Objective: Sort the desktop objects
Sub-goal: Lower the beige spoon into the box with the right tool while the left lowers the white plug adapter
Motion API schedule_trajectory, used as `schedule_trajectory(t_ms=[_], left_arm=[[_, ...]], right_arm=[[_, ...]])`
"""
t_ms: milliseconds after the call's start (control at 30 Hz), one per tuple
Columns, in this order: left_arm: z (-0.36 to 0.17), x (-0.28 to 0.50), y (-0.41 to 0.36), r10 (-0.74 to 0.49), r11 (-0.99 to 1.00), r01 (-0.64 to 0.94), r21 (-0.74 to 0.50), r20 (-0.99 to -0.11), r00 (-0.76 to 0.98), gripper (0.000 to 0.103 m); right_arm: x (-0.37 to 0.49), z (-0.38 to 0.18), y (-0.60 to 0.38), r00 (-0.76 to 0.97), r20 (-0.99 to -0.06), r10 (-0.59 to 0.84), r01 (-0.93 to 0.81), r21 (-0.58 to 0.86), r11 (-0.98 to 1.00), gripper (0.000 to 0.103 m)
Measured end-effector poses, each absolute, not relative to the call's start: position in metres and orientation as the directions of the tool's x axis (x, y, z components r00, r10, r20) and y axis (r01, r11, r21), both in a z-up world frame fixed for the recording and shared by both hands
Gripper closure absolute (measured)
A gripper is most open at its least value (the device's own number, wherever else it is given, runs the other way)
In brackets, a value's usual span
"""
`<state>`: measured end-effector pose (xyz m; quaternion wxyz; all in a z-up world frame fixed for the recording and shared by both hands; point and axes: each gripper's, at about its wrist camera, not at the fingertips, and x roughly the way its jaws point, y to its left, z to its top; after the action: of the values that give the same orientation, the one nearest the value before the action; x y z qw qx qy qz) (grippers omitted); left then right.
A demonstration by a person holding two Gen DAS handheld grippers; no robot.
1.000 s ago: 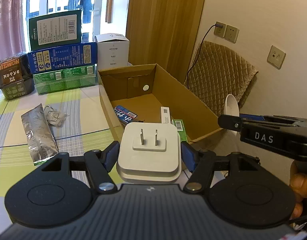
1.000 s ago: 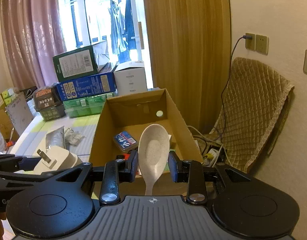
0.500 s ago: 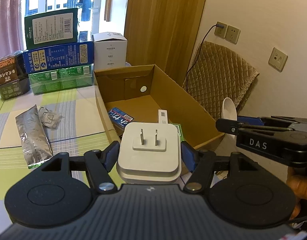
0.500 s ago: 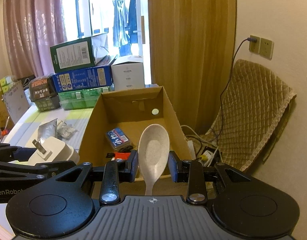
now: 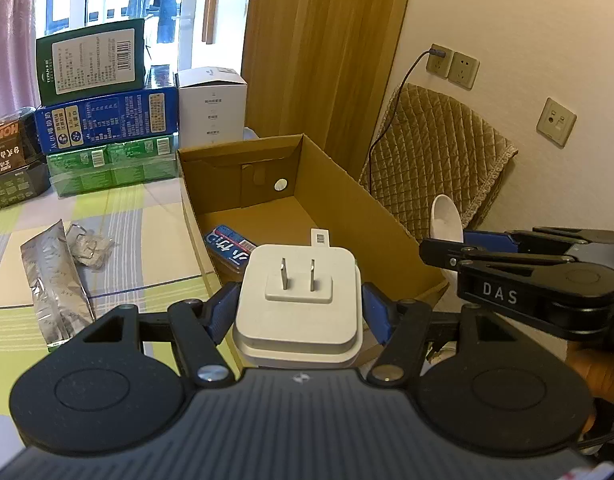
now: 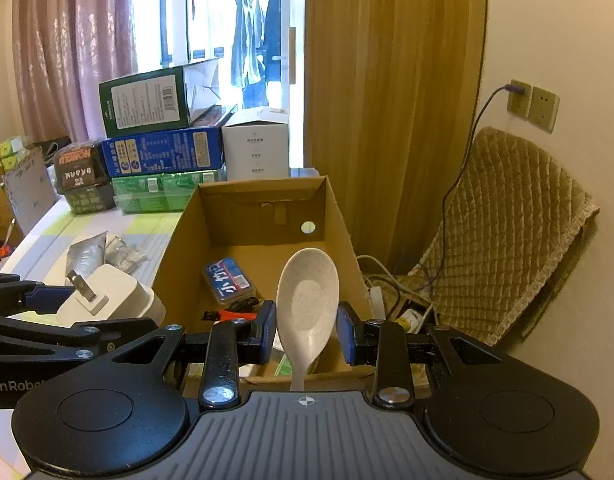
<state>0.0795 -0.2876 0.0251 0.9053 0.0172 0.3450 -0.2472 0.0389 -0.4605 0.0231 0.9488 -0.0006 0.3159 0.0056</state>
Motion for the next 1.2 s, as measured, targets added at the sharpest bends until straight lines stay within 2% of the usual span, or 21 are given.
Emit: schedule_trajectory(t_ms=[1200], left_arm=[[0.016, 0.149, -0.306, -0.456, 0.863, 0.479, -0.160, -0.654, 0.603, 0.042]], right_arm=[[0.115, 0.020, -0.473, 0.773, -0.634, 0.035, -0.037, 0.011, 0.999, 0.074]])
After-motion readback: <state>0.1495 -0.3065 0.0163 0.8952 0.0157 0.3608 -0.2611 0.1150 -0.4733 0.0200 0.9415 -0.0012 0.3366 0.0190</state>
